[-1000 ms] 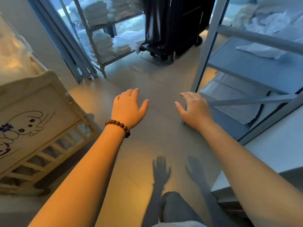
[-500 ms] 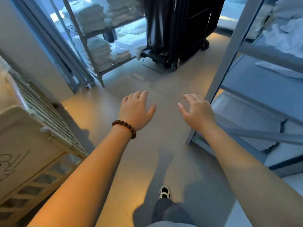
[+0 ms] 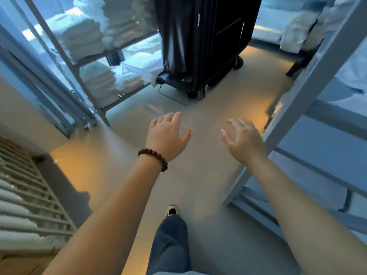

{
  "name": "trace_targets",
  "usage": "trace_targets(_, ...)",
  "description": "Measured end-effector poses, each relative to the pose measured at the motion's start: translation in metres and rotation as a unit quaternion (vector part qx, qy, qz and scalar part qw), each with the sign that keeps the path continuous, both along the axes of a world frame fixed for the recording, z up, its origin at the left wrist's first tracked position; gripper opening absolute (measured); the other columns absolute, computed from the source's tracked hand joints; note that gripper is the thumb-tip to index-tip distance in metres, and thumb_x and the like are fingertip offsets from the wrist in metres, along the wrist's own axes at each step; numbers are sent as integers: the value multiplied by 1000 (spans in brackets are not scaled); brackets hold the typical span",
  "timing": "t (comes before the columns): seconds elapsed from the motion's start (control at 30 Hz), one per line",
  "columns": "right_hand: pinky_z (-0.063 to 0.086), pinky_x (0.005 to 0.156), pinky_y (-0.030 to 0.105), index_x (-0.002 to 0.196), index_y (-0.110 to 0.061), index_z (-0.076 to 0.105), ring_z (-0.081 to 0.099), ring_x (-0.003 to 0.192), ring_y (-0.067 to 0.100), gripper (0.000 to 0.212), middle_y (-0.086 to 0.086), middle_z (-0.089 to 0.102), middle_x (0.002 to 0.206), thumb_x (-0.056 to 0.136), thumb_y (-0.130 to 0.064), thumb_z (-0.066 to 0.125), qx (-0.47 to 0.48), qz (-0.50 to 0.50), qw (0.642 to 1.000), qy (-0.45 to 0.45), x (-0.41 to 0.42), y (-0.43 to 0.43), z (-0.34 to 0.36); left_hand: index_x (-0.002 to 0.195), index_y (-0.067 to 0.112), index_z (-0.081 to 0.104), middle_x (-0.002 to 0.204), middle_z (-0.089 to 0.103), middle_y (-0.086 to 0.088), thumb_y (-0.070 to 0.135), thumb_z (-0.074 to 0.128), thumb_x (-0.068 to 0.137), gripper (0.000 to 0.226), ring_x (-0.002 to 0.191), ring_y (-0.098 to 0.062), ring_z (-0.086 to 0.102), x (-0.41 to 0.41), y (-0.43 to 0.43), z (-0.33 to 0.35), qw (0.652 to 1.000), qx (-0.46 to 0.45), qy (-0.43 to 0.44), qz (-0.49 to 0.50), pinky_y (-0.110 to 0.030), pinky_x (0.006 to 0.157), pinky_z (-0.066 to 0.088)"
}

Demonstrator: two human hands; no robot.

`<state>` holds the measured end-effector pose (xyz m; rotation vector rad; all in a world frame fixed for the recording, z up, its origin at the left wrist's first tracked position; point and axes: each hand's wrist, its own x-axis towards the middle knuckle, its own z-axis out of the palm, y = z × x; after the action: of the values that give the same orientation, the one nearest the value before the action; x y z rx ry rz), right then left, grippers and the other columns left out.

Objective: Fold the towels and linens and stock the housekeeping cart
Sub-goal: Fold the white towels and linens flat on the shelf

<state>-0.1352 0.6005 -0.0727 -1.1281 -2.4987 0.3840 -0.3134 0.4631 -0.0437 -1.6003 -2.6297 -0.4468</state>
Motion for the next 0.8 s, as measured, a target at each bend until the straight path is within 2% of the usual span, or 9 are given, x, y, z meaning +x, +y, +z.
trace_targets(0.33, 40, 97, 40, 128, -8, 55, 49, 117, 27, 47, 11, 58, 127, 94, -40, 48, 2, -63, 998, -2, -134, 149, -16, 141, 14, 41, 139, 49, -4, 46, 43, 95, 57, 131, -24, 40, -140, 175, -15, 996, -13, 10, -83, -38, 110, 23)
trace_targets(0.53, 42, 95, 39, 125, -7, 58, 52, 115, 29, 58, 11, 60, 124, 90, -48, 36, 1, -131, 991, 2, -188, 232, -6, 142, 14, 39, 140, 49, -2, 48, 41, 95, 58, 131, -23, 40, -210, 282, -11, 990, -27, 20, -138, -40, 111, 25)
trace_targets(0.8, 40, 97, 40, 129, -8, 55, 49, 120, 28, 46, 10, 58, 129, 95, -39, 48, 11, -207, 978, -16, -206, 349, -12, 142, 15, 39, 141, 48, -1, 48, 41, 96, 58, 132, -22, 40, -238, 432, -20, 977, -34, 19, -207, -39, 110, 25)
